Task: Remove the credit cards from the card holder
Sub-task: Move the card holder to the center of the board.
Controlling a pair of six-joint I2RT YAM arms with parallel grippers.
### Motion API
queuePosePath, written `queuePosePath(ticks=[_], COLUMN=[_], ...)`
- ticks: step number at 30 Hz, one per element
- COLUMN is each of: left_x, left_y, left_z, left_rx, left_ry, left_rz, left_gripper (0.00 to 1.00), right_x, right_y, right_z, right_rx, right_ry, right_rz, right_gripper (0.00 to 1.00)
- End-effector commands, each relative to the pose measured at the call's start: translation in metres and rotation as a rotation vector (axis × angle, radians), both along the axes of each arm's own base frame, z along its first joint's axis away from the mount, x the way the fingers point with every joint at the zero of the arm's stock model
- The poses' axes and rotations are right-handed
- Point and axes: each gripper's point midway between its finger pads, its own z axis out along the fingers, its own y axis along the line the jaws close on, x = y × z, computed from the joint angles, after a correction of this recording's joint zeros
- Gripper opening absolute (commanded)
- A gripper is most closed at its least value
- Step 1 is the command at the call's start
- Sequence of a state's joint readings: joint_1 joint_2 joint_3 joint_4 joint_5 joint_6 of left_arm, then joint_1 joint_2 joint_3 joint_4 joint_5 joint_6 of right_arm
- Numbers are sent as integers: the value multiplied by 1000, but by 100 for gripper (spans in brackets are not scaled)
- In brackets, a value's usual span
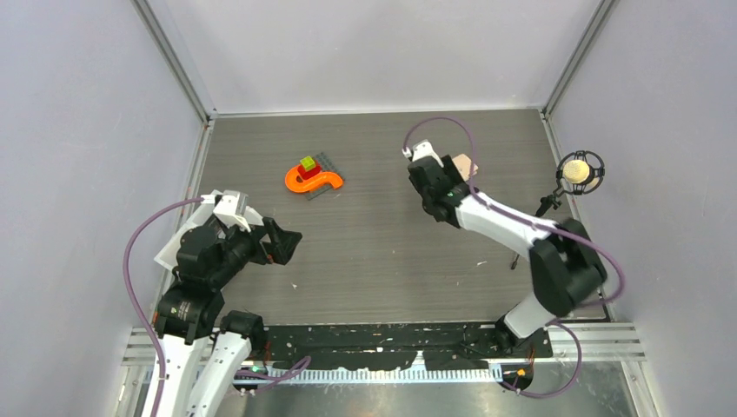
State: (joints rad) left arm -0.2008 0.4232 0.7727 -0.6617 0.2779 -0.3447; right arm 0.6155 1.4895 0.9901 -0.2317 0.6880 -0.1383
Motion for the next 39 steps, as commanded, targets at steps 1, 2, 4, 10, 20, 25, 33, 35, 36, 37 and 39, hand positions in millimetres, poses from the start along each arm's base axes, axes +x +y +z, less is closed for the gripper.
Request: queuePosePath(ticks=[1,2,4,10,20,25,33,35,36,37,39], left_x=[1,1,0,0,1,1,2,2,2,2,2], left_y=[-5,-5,-5,-5,-5,-4,-3,-3,-3,-3,-3], left_z=[17,17,17,17,17,17,17,16,17,17,17], left_rx=[-32,-32,-32,-29,-27,-25,-23,-23,-23,-23,-23], left_ry=[-49,-47,-48,-49,-46,-48,-48,-47,-49,-49,-50], left_rz=[-21,-22,-22,-22,-23,-19,-14,-15,-14,-12,-10], left_gripper=[99,99,99,99,99,99,99,99,99,99,99], right_x=[41,51,63,87,103,110,113,114,116,117,119], right_y=[-5,-3,-7,-15,-22,-23,-28,-31,-31,-31,-31], right_z=[-14,-8,-19,-45,-68,-72,-86,-87,-86,-89,-91], right_rx=[-156,-156,-195,-197,-183,-193,-228,-244,-246,-248,-248], right_ry=[65,54,83,145,219,232,262,263,260,261,257], right_rz=[-15,-23,-34,-31,-6,-1,-10,-20,-23,-23,-23], right_gripper=[61,56,51,47,46,46,46,44,43,43,41])
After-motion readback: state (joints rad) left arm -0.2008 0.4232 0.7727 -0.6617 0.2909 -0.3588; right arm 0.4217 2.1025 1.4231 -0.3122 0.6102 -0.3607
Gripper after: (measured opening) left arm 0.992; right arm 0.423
